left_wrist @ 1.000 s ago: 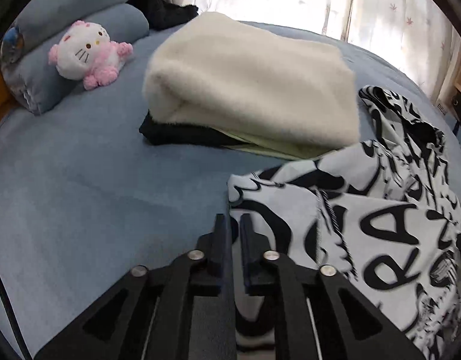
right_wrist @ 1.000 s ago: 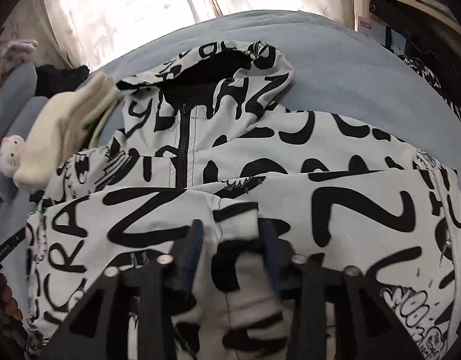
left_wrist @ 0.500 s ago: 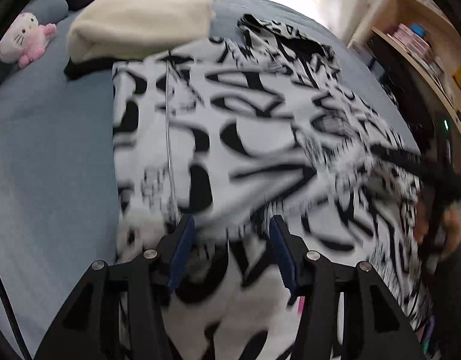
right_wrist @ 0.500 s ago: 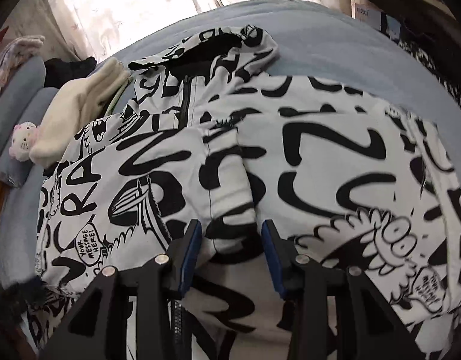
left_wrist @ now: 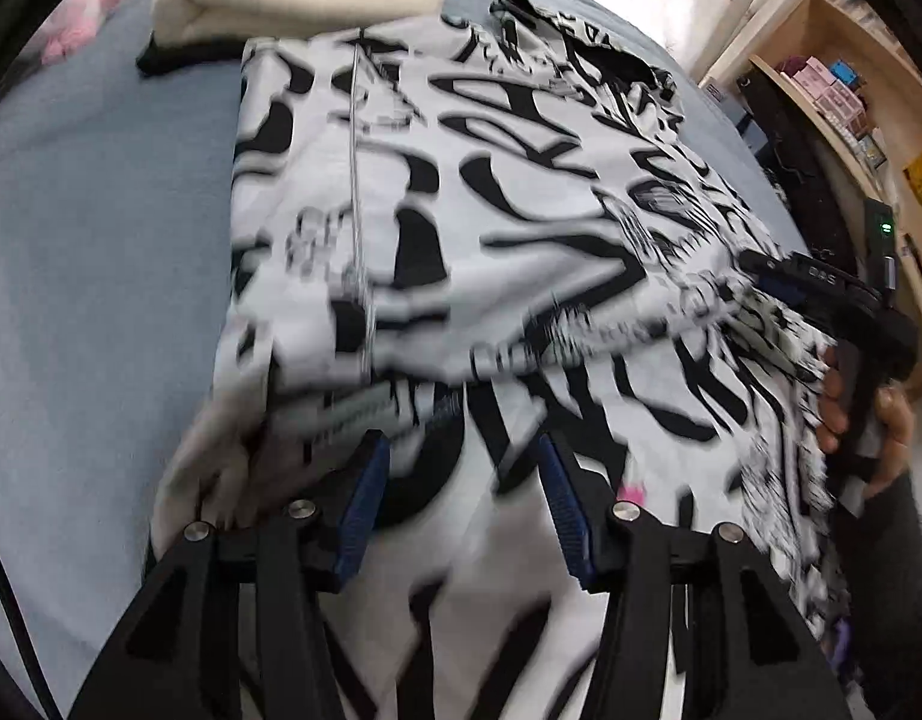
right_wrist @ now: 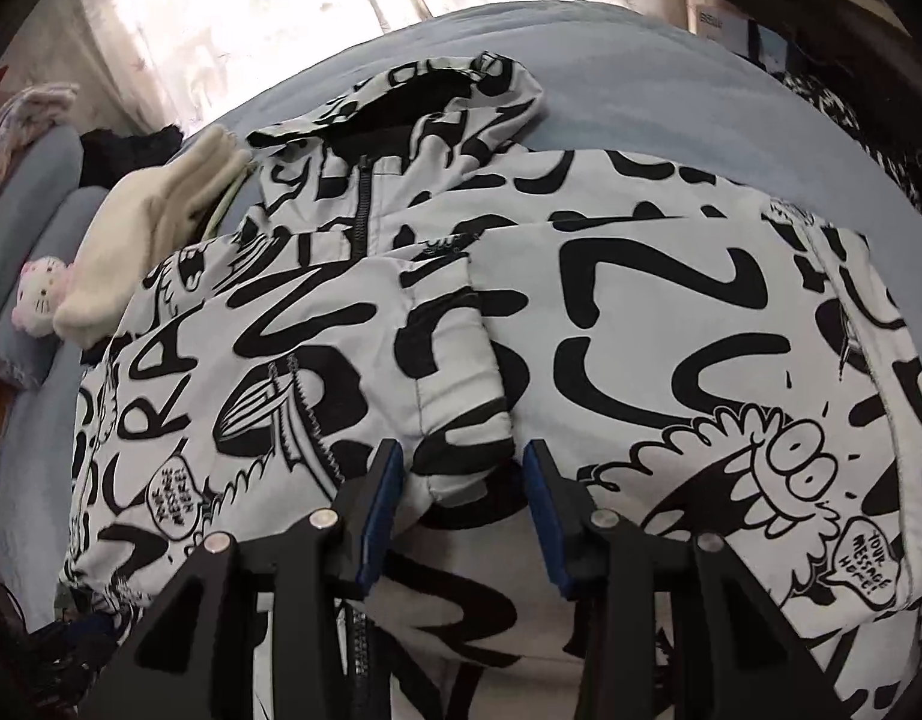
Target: Fold large clothes
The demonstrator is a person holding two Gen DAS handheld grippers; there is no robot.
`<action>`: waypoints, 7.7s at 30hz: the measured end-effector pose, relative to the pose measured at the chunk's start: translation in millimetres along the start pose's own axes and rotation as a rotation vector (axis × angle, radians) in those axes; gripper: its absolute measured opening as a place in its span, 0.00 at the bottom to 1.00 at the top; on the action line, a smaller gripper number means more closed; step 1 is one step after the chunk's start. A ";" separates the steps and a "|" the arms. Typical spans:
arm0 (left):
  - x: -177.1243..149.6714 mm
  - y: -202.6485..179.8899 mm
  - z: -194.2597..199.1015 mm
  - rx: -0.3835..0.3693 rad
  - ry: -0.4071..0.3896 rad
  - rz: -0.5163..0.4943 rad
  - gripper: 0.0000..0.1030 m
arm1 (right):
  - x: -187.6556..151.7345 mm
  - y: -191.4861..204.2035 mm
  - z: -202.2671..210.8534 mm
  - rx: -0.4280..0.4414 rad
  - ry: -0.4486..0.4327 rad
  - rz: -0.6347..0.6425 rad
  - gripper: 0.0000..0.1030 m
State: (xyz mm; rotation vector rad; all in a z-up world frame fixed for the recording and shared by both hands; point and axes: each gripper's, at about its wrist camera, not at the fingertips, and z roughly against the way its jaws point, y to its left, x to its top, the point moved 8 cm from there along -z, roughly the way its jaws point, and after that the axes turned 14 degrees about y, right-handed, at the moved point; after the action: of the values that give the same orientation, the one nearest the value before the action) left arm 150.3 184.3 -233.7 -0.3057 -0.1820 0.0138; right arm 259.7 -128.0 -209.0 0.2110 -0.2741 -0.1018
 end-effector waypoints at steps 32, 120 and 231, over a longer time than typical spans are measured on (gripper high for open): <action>68.2 30.8 4.9 0.189 -0.150 0.136 0.63 | -60.8 192.0 -26.1 0.158 0.091 0.412 0.41; -225.4 9.3 45.2 -0.002 0.053 0.079 0.73 | -298.7 -190.8 156.5 0.002 0.035 -0.154 0.40; 226.7 -28.4 36.8 0.434 -0.315 0.052 0.02 | 130.7 -132.0 91.9 -0.238 -0.372 -0.074 0.01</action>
State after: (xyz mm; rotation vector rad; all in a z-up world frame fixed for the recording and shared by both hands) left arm 366.2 177.5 -150.8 0.1275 -0.4750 0.1514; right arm 350.0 -290.9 -118.0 -0.0365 -0.6204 -0.2460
